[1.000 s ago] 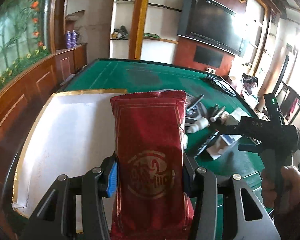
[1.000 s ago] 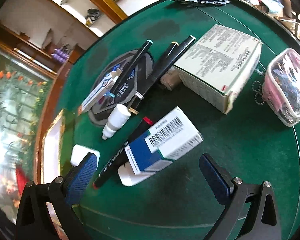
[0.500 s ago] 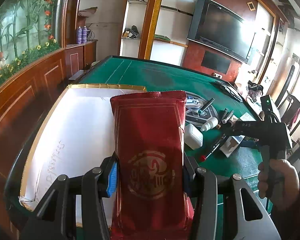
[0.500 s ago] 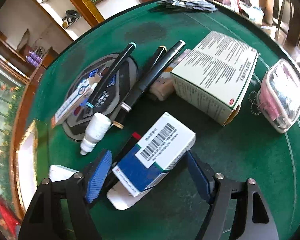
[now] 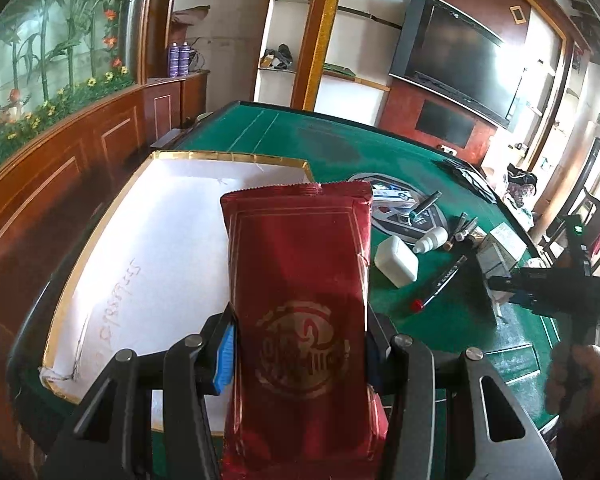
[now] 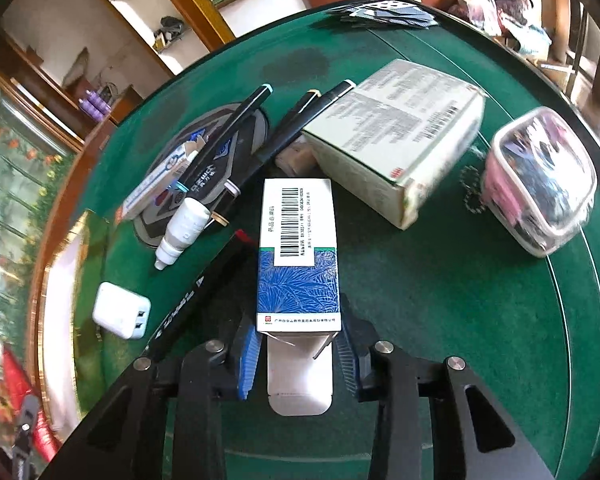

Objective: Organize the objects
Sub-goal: 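Lower the red bag into the tray and open the left gripper while the right places the box beside it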

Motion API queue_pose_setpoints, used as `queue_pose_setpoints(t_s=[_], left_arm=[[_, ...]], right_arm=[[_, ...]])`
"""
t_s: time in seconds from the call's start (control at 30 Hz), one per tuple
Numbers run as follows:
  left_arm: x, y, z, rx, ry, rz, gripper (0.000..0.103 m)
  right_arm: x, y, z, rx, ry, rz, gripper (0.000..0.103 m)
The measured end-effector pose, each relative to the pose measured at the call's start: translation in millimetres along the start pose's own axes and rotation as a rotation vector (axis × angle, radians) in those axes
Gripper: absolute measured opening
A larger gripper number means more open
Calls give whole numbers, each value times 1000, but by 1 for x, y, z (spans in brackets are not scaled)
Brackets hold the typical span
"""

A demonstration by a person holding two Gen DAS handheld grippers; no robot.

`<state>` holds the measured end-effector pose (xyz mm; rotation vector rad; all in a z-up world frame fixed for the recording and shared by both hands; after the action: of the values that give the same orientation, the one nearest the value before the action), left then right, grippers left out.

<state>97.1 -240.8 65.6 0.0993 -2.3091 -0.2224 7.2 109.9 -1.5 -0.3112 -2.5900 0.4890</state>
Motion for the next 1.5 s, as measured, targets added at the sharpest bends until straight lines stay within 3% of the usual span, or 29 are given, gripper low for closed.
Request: queue_pose_setpoints(t_s=[0.17,0.4,0.6,0.7,0.97,1.27,1.4,1.5], left_arm=[[2,-7,-1,22,-3,-11,49],[28,-22,4,106,17,18,49],[65,-38,32,130,-4,24,49],[79,-46,56,130,-36,10,49],[92,-70,128,107,-153,-63,49],[93,-69,151,116,-174,-71,52],[95,-68,154,122,-168,-82,69],[103,-70,148,115,-130,-98,82]], right_arm=[[-3,-10,-20,123,12,1,37],[0,-85,-41,293,-2,-138,37],[1,-171,-4,429,-129,-202,38],[4,-216,27,448,-185,-246,38],[15,-286,114,323,-234,-303,38],[20,-287,146,227,-227,-355,38],[24,-285,143,180,-185,-385,38],[30,-281,142,203,-167,-348,56]])
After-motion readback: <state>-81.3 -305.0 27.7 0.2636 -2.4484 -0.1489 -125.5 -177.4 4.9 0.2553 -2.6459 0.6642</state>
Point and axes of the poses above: each gripper's, at about its wrist camera, not at the fingertips, and z roughly the way its jaws point, y to its right, x to its top, the point moved 4 cm from there along z, roughly the way its jaws point, and after that the axes turned 2 degrees about -z, right-handed, at the moved point
